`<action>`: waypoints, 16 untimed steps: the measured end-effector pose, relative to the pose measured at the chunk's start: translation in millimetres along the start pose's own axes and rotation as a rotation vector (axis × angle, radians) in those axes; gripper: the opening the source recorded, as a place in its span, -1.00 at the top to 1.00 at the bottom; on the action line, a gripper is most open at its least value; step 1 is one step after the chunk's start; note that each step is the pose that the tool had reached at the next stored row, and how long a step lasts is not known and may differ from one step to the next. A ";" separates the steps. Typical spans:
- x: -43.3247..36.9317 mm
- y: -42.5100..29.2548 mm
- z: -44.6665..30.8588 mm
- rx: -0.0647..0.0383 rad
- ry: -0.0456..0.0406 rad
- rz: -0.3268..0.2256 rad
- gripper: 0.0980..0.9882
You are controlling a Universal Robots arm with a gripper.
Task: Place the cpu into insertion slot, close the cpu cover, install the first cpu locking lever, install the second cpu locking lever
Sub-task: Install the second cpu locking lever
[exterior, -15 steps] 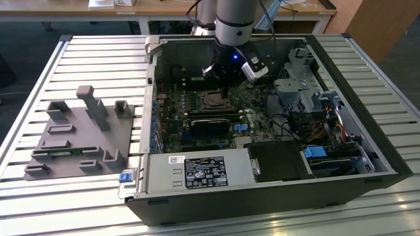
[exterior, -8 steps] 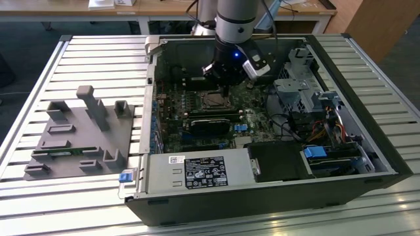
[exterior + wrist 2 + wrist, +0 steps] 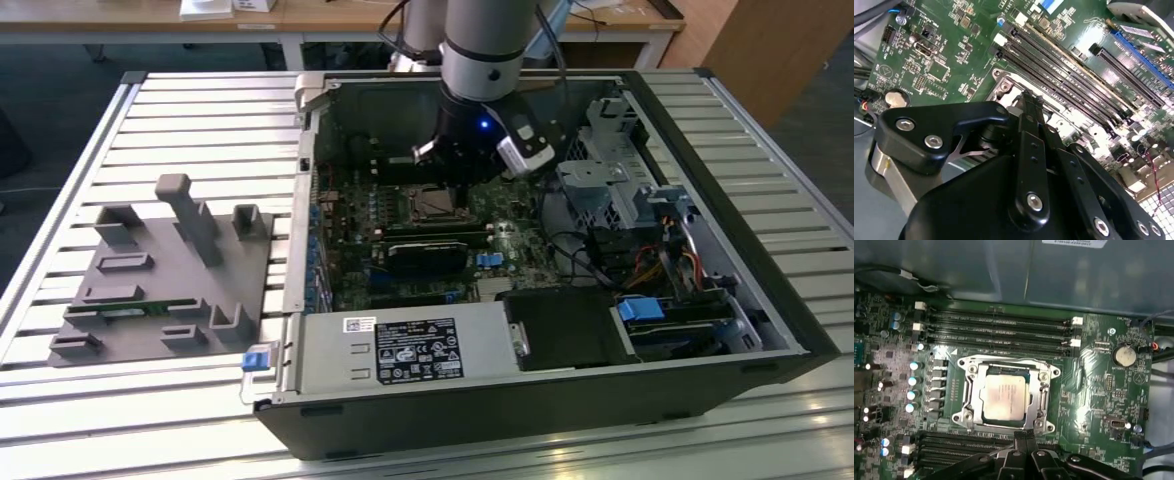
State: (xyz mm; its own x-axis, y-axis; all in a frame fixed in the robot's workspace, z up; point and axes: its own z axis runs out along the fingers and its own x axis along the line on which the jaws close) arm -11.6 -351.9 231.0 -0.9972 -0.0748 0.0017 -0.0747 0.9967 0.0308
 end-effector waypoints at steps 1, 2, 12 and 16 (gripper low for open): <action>0.1 -1.6 0.1 -0.009 0.0001 0.000 0.98; 0.3 -3.4 0.2 -0.015 -0.0003 0.000 0.98; 18.3 -14.8 2.2 -0.021 -0.0006 0.000 0.98; 32.5 -14.7 3.2 -0.022 -0.0007 0.000 0.98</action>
State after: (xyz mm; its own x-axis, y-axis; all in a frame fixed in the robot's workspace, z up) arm -42.9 -368.9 227.4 -0.9972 -0.0748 0.0010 -0.0746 0.9958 0.0525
